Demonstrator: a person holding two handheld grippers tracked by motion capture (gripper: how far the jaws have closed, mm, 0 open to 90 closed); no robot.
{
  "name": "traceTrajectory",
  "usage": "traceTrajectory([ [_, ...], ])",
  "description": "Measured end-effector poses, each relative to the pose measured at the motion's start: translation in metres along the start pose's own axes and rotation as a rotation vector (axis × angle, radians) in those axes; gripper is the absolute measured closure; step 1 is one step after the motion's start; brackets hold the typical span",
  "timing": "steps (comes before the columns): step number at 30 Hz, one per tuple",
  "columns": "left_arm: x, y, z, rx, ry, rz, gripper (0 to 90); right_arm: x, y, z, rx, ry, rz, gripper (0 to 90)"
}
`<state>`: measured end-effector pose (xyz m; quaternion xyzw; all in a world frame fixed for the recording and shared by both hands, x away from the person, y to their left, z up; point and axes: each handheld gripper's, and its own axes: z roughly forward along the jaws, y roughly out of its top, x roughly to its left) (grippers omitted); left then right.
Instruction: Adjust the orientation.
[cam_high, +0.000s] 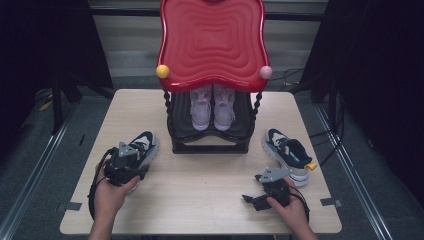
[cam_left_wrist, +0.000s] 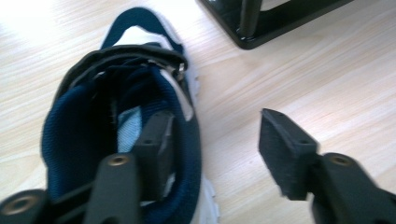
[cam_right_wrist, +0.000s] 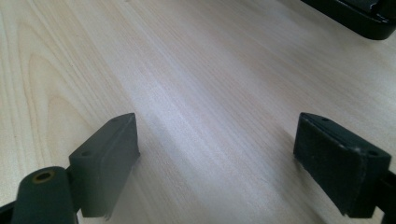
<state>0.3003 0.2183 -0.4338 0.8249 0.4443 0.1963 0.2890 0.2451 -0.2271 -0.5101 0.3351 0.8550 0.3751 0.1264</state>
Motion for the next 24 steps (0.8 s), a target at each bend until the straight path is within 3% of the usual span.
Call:
traceTrajectory([
  [2,0.002,0.002,0.003,0.007,0.009,-0.016,54.6,0.000,0.000,0.000,0.000,0.000,0.001,13.4],
  [4,0.004,0.003,0.004,0.030,0.037,-0.005,64.9,0.000,0.000,0.000,0.001,0.001,0.002,13.4],
  [7,0.007,0.005,0.005,0.031,0.050,-0.048,77.6,0.000,0.000,0.000,0.001,0.001,-0.002,13.4],
  [11,0.006,0.007,0.007,0.028,0.068,-0.065,80.4,0.000,0.000,0.000,-0.001,0.001,-0.003,13.3],
  [14,0.005,0.011,0.010,-0.001,0.078,-0.089,81.1,0.000,0.000,0.000,0.002,0.002,0.000,13.3],
  [16,0.002,0.022,0.015,-0.033,0.076,-0.124,81.1,0.000,0.000,0.000,0.002,0.002,0.000,13.3],
  [19,-0.003,0.030,0.022,-0.041,0.076,-0.153,80.9,0.000,0.000,0.000,0.001,0.004,0.000,13.3],
  [24,-0.010,0.032,0.029,-0.018,0.066,-0.126,79.1,0.000,0.000,0.000,-0.002,0.007,-0.010,13.3],
])
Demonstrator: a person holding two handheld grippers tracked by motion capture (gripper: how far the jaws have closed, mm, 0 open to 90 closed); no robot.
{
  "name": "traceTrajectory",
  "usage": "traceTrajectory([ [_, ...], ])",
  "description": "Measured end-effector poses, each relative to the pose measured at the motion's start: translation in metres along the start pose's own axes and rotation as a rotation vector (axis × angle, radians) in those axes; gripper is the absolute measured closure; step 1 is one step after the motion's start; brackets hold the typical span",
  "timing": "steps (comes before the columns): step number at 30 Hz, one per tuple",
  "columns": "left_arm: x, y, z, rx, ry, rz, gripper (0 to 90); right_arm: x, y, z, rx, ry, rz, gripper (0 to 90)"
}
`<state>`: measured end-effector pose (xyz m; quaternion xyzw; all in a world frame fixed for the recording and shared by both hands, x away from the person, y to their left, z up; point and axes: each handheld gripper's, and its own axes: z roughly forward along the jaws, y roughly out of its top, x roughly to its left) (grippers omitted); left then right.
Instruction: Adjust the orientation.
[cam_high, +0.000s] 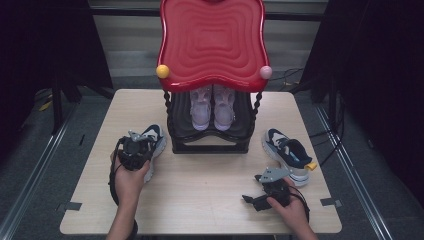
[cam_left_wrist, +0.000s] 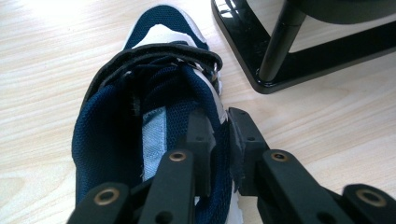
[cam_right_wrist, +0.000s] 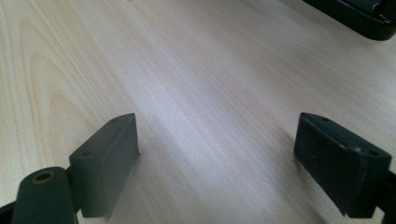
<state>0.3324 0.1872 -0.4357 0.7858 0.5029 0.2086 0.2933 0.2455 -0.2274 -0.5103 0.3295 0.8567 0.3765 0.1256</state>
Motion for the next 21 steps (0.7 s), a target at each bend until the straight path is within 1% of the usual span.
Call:
traceTrajectory([
  [2,0.000,0.000,0.000,0.002,-0.019,-0.001,76.3,0.000,0.000,0.000,0.000,0.000,0.000,13.3],
  [3,0.001,0.001,-0.002,0.001,-0.021,0.002,73.7,0.000,0.000,0.000,0.000,0.000,0.001,13.3],
  [4,0.001,0.002,-0.003,-0.008,-0.026,0.004,71.6,0.000,0.000,0.000,0.000,0.000,0.001,13.3],
  [5,0.002,0.003,-0.005,-0.005,-0.032,0.011,67.8,0.000,0.000,0.000,0.001,0.002,0.001,13.3],
  [8,0.002,0.004,-0.008,0.001,-0.027,0.021,55.8,0.000,0.000,0.000,0.001,0.000,0.001,13.3],
  [9,0.004,0.005,-0.013,0.000,-0.024,0.036,52.0,0.000,0.000,0.000,0.001,0.001,0.002,13.3],
  [11,0.008,0.004,-0.018,-0.008,-0.038,0.036,44.8,0.000,0.000,0.000,0.001,-0.002,-0.001,13.3],
  [12,0.010,0.004,-0.021,-0.006,-0.048,0.044,40.9,0.000,0.000,0.000,0.002,-0.002,-0.002,13.3],
  [13,0.011,0.003,-0.023,-0.002,-0.046,0.058,38.7,0.000,0.000,0.000,0.001,-0.002,-0.002,13.3],
  [15,0.013,0.002,-0.027,0.013,-0.061,0.085,37.1,0.000,0.000,0.000,0.002,-0.001,-0.001,13.3],
  [17,0.014,0.000,-0.028,0.014,-0.069,0.084,36.6,0.000,0.000,0.000,0.001,-0.001,-0.001,13.3],
  [19,0.015,-0.004,-0.031,0.048,-0.073,0.105,36.6,0.000,0.000,0.000,0.001,-0.002,-0.001,13.3],
  [21,0.013,-0.008,-0.033,0.054,-0.080,0.114,36.6,0.000,0.000,0.000,0.002,-0.002,-0.001,13.3],
])
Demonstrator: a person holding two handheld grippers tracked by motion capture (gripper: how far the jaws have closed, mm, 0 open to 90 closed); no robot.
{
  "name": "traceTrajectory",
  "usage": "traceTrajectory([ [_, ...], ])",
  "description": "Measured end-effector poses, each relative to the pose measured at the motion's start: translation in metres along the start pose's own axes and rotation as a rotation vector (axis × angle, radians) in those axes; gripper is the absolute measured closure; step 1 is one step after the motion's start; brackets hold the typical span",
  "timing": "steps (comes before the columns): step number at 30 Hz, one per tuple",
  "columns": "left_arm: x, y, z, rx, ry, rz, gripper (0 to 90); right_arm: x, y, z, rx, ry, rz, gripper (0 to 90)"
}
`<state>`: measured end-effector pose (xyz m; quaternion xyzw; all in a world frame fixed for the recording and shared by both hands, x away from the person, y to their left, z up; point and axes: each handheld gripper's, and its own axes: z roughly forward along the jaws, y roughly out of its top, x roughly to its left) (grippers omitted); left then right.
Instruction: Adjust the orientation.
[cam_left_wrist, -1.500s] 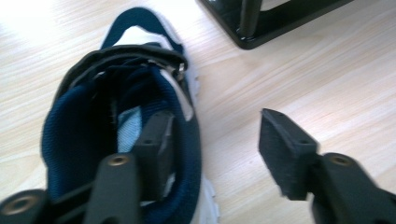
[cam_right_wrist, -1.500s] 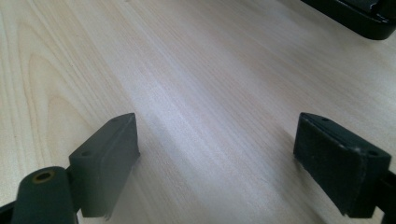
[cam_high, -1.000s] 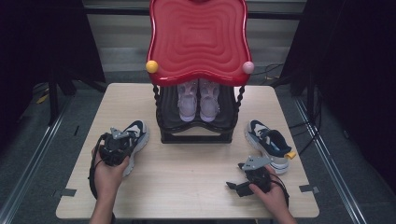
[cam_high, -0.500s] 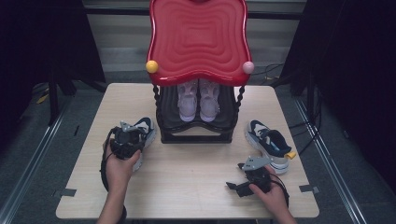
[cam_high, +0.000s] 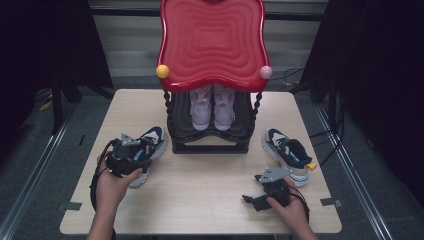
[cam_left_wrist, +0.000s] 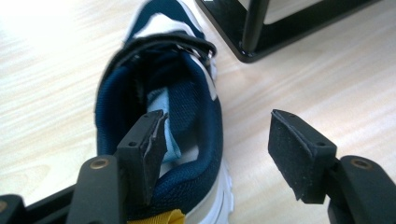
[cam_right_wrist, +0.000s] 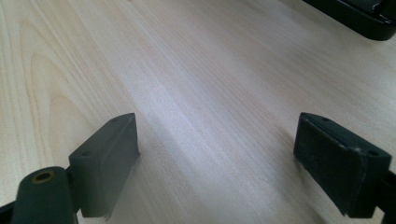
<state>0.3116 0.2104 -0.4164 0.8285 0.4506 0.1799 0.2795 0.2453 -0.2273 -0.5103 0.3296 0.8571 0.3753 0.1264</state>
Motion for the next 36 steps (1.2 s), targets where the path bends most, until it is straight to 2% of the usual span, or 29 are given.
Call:
traceTrajectory([
  [3,-0.004,-0.001,-0.001,0.007,-0.024,0.018,36.7,0.000,0.000,0.000,0.000,0.000,0.000,13.3],
  [7,-0.007,-0.001,-0.001,-0.010,-0.044,0.008,37.2,0.000,0.000,0.000,0.000,0.001,0.001,13.3],
  [8,-0.009,0.001,0.000,0.001,-0.046,0.030,37.9,0.000,0.000,0.000,0.000,0.001,0.001,13.3],
  [10,-0.013,0.002,0.002,0.005,-0.048,0.036,38.4,0.000,0.000,0.000,-0.001,0.000,0.000,13.3],
  [11,-0.014,0.003,0.003,0.016,-0.042,0.057,39.1,0.000,0.000,0.000,0.000,0.000,0.000,13.3],
  [14,-0.014,0.004,0.008,0.035,-0.012,0.080,45.8,0.000,0.000,0.000,-0.001,0.002,0.002,13.3],
  [15,-0.013,0.004,0.010,0.040,-0.001,0.095,50.5,0.000,0.000,0.000,-0.001,0.002,0.003,13.3],
  [17,-0.013,0.003,0.011,0.032,0.001,0.090,61.2,0.000,0.000,0.000,-0.001,0.002,0.003,13.3],
  [18,-0.011,0.003,0.011,0.022,-0.007,0.068,61.2,0.000,0.000,0.000,0.000,0.002,0.003,13.3],
  [19,-0.011,0.006,0.010,0.028,0.000,0.053,66.0,0.000,0.000,0.000,-0.001,0.001,0.001,13.3],
  [21,-0.010,0.007,0.009,0.033,0.002,0.055,72.2,0.000,0.000,0.000,-0.001,0.003,0.003,13.3],
  [22,-0.009,0.008,0.009,0.029,-0.007,0.044,72.2,0.000,0.000,0.000,-0.001,0.003,0.003,13.3],
  [23,-0.009,0.008,0.006,-0.013,-0.052,0.012,76.2,0.000,0.000,0.000,-0.002,0.003,0.002,13.3],
  [25,-0.016,0.011,0.002,-0.035,-0.060,0.012,77.2,0.000,0.000,0.000,-0.002,0.002,0.001,13.3],
  [27,-0.020,0.014,0.000,-0.034,-0.067,0.016,77.3,0.000,0.000,0.000,-0.002,0.002,0.000,13.3],
  [28,-0.028,0.017,-0.002,-0.043,-0.092,0.005,77.2,0.000,0.000,0.000,-0.001,0.004,0.003,13.3],
  [30,-0.031,0.018,-0.003,-0.045,-0.106,0.002,77.1,0.000,0.000,0.000,0.000,0.001,0.002,13.3],
  [31,-0.038,0.018,-0.004,-0.054,-0.120,0.004,77.1,0.000,0.000,0.000,0.000,0.001,0.001,13.3],
  [33,-0.047,0.019,-0.004,-0.067,-0.128,0.012,77.1,0.000,0.000,0.000,0.000,0.001,0.000,13.3],
  [34,-0.047,0.019,-0.004,-0.067,-0.128,0.012,77.0,0.000,0.000,0.000,0.000,0.001,0.001,13.3],
  [36,-0.057,0.020,0.002,-0.083,-0.144,0.003,76.9,0.000,0.000,0.000,0.000,0.001,0.000,13.3],
])
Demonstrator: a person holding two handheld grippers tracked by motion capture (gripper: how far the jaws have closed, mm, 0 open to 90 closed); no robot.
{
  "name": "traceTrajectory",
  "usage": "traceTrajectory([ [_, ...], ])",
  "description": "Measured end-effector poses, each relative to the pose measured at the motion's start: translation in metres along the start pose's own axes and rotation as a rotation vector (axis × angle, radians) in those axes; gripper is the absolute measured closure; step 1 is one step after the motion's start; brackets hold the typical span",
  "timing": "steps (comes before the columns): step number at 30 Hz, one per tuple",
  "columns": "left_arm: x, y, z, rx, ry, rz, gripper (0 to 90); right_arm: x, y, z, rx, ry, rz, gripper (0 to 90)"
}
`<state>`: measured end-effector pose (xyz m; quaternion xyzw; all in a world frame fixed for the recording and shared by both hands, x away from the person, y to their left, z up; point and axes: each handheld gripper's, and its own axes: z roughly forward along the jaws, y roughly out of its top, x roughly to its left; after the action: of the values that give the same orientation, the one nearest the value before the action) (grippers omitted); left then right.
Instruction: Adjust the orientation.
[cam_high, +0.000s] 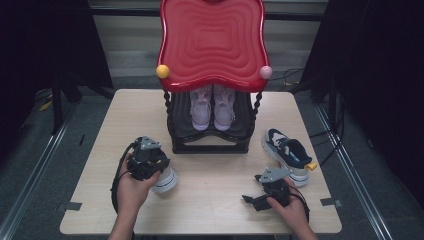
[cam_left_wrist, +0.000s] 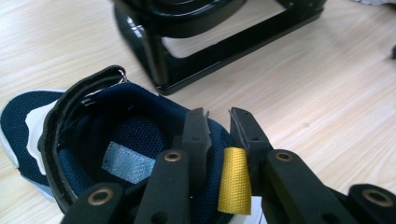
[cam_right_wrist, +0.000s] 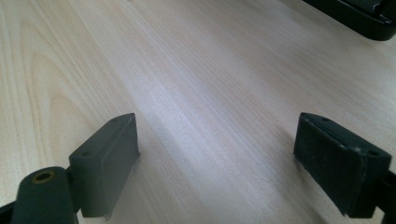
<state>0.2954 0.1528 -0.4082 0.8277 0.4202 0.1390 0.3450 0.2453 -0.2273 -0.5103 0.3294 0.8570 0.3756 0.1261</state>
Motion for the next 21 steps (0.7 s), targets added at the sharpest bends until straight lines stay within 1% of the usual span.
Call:
traceTrajectory([
  [1,-0.001,0.000,0.002,0.015,-0.009,0.016,76.7,0.000,0.000,0.000,0.000,0.000,0.000,13.3],
  [3,-0.003,0.000,0.005,0.017,-0.013,0.021,76.5,0.000,0.000,0.000,0.000,0.000,-0.001,13.3],
  [4,-0.006,-0.001,0.008,0.034,-0.010,0.040,76.4,0.000,0.000,0.000,-0.001,0.000,-0.001,13.3],
  [5,-0.007,-0.001,0.009,0.040,-0.015,0.048,76.3,0.000,0.000,0.000,0.000,0.001,-0.002,13.3],
  [6,-0.007,-0.001,0.010,0.045,-0.020,0.046,76.0,0.000,0.000,0.000,0.000,0.000,0.000,13.3],
  [8,-0.006,0.000,0.010,0.059,-0.028,0.065,74.6,0.000,0.000,0.000,0.000,0.000,0.000,13.3],
  [9,-0.004,0.000,0.009,0.069,-0.033,0.064,73.8,0.000,0.000,0.000,0.000,0.000,-0.002,13.3],
  [10,-0.003,0.001,0.010,0.079,-0.048,0.064,72.7,0.000,0.000,0.000,0.000,0.000,-0.001,13.3],
  [11,-0.001,0.002,0.010,0.097,-0.054,0.073,72.2,0.000,0.000,0.000,0.000,0.002,0.001,13.3],
  [13,0.001,0.004,0.010,0.122,-0.058,0.086,69.1,0.000,0.000,0.000,0.001,0.000,0.001,13.3],
  [14,0.002,0.004,0.010,0.131,-0.074,0.079,67.2,0.000,0.000,0.000,0.001,0.002,0.001,13.3],
  [16,0.004,0.008,0.007,0.136,-0.071,0.094,61.8,0.000,0.000,0.000,0.000,0.000,0.000,13.3],
  [18,0.007,0.013,0.003,0.151,-0.095,0.111,56.4,0.000,0.000,0.000,0.000,0.001,0.000,13.3],
  [19,0.008,0.014,0.002,0.159,-0.089,0.123,54.0,0.000,0.000,0.000,0.001,0.002,0.001,13.3],
  [20,0.008,0.016,0.001,0.174,-0.093,0.137,51.5,0.000,0.000,0.000,0.001,0.001,0.001,13.3],
  [21,0.008,0.016,0.001,0.174,-0.093,0.137,48.8,0.000,0.000,0.000,0.000,0.002,0.000,13.3],
])
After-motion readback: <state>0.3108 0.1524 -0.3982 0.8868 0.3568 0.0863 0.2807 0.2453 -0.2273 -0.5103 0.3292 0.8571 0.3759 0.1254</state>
